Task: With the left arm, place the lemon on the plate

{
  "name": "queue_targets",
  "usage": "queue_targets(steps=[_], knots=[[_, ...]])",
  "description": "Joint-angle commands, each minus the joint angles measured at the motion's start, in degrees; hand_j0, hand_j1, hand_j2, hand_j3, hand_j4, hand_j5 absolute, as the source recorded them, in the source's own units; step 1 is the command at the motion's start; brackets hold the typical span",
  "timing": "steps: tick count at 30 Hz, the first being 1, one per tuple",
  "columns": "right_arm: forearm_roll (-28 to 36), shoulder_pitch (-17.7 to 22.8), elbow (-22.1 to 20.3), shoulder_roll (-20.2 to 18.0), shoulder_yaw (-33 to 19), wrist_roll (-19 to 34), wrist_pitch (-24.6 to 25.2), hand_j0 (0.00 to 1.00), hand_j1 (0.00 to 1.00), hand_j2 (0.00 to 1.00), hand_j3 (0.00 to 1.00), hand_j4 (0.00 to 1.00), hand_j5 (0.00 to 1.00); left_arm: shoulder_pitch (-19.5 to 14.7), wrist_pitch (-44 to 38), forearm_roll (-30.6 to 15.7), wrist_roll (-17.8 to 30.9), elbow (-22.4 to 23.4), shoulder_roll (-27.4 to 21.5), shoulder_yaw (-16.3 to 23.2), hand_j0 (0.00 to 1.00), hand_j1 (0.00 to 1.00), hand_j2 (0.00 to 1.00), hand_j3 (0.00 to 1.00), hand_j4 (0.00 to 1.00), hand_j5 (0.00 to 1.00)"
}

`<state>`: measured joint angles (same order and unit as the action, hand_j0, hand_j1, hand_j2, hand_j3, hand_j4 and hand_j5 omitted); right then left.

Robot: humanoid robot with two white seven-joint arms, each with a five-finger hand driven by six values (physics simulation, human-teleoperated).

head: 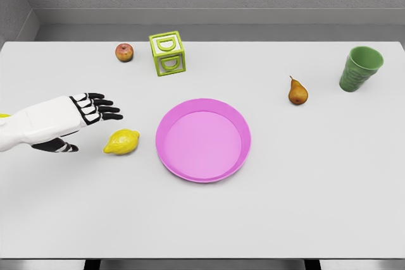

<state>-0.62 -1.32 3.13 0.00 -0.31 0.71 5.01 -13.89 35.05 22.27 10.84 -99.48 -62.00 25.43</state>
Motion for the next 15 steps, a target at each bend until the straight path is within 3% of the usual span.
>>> queue_targets(steps=[1, 13, 15], knots=[[0.0, 0.1, 0.2, 0.0, 0.0, 0.0, 0.0, 1.0, 1.0, 1.0, 1.0, 1.0, 1.0, 0.0, 0.0, -0.4, 0.0, -0.1, -0.1, 0.4, 1.0, 1.0, 1.0, 1.0, 1.0, 1.0], [0.1, 0.3, 0.2, 0.0, 0.0, 0.0, 0.0, 1.0, 1.0, 1.0, 1.0, 1.0, 1.0, -1.6, 0.0, 0.1, -0.3, -1.4, 1.0, 1.1, 1.0, 1.0, 1.0, 1.0, 1.0, 1.0], [0.1, 0.3, 0.2, 0.0, 0.0, 0.0, 0.0, 1.0, 1.0, 1.0, 1.0, 1.0, 1.0, -2.2, 0.0, 0.2, -0.6, -1.5, 2.0, 3.7, 1.0, 1.0, 1.0, 1.0, 1.0, 1.0]])
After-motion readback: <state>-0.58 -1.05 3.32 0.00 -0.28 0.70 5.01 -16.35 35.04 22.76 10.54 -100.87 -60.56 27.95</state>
